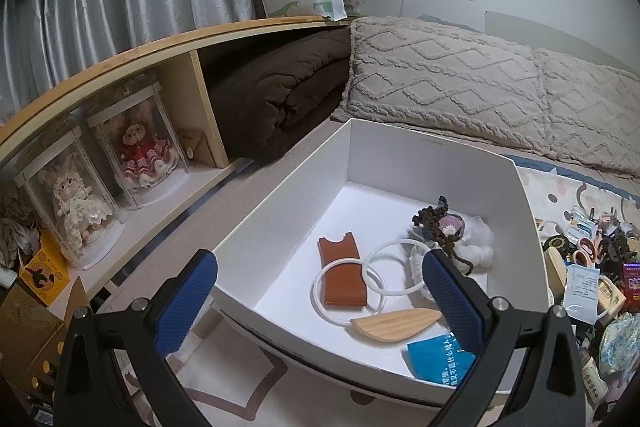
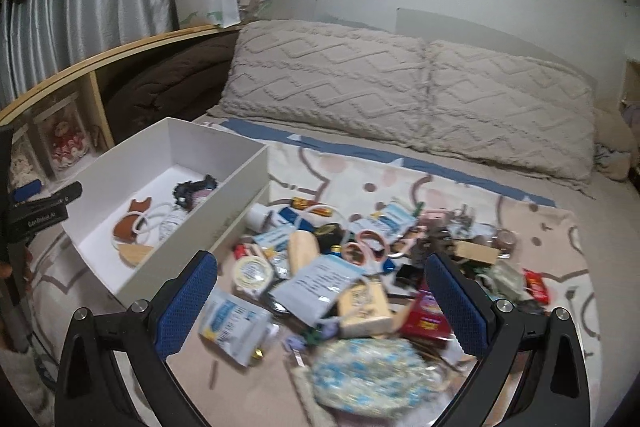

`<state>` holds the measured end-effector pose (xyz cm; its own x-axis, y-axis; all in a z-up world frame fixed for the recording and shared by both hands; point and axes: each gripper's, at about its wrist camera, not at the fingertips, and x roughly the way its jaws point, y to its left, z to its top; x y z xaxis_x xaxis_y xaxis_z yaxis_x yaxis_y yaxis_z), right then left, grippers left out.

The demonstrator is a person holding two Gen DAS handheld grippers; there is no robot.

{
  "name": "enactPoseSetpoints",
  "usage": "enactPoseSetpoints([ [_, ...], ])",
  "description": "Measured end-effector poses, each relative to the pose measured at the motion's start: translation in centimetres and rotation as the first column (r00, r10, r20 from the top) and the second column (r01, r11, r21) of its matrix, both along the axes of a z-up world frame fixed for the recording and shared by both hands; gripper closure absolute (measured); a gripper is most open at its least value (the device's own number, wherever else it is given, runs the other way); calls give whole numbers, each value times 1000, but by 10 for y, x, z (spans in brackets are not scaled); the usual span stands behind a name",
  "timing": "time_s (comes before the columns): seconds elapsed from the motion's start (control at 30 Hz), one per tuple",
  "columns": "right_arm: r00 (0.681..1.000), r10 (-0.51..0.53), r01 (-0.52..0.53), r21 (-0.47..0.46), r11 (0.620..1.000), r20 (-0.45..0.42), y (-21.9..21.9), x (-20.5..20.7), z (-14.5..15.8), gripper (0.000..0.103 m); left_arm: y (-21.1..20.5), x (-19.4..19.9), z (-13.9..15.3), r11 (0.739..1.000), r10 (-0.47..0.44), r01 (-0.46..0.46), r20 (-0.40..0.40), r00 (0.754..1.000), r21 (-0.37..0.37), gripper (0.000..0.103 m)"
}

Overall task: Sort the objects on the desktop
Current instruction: 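Withdraw both grippers from the shoebox back over the cluttered bed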

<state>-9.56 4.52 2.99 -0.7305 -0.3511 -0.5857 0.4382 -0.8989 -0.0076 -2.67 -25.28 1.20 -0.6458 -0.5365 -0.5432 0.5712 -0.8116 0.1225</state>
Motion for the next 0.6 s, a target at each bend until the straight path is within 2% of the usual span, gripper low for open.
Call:
enactPoseSetpoints([
  [0.33,996,-72,72,9,997,-56,49,19,-3,0,9,1,4,1000,-7,7,-38,999,4,0],
  [0.6,988,-147,146,-16,989,-44,89,29,-17,0,26,-4,5,999,-29,28,-41,999,-34,0],
])
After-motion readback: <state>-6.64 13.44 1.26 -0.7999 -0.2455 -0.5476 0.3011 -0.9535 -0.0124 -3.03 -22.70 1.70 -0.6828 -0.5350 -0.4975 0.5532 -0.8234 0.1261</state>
